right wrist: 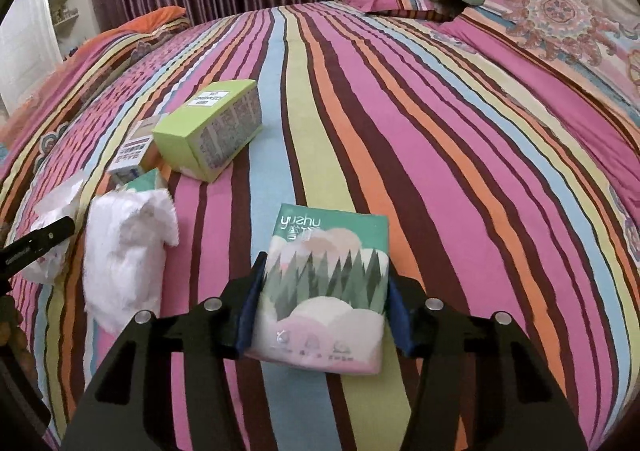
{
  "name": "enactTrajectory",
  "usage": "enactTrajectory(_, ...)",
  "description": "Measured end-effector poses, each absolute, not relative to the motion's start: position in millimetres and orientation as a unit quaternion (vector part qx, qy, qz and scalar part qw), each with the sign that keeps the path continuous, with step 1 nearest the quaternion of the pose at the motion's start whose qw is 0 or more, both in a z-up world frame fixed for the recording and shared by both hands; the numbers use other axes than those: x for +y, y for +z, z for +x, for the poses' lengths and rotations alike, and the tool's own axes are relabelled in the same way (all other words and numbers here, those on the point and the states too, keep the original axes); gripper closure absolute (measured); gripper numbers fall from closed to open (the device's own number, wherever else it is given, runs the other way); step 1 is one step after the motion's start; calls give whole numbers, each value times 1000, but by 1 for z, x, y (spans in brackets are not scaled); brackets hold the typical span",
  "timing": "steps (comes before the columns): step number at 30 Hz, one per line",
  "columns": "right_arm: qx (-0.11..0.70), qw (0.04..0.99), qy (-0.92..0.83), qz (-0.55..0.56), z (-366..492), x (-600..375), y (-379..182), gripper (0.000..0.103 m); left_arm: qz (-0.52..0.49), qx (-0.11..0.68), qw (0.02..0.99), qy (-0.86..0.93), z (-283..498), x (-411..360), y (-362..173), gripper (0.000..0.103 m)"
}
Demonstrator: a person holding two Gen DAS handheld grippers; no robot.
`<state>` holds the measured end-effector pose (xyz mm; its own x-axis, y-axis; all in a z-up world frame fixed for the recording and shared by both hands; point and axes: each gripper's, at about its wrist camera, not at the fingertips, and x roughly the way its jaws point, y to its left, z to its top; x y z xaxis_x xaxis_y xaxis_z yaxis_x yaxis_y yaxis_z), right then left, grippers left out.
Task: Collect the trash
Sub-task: 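Lift the white packet with the left tool while the right tool grasps the green-and-pink tissue pack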
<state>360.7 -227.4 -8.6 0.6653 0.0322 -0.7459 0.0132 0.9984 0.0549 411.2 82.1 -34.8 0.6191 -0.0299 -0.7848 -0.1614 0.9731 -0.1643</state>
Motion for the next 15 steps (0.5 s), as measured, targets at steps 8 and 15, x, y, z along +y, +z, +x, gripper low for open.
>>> enactTrajectory(8, 410, 911, 12, 51, 329, -233, -4, 52, -107, 428, 897, 32, 360, 85, -26, 29)
enactTrajectory(15, 411, 909, 19, 65, 302, -234, -3, 52, -110, 433, 894, 32, 321, 85, -29, 29)
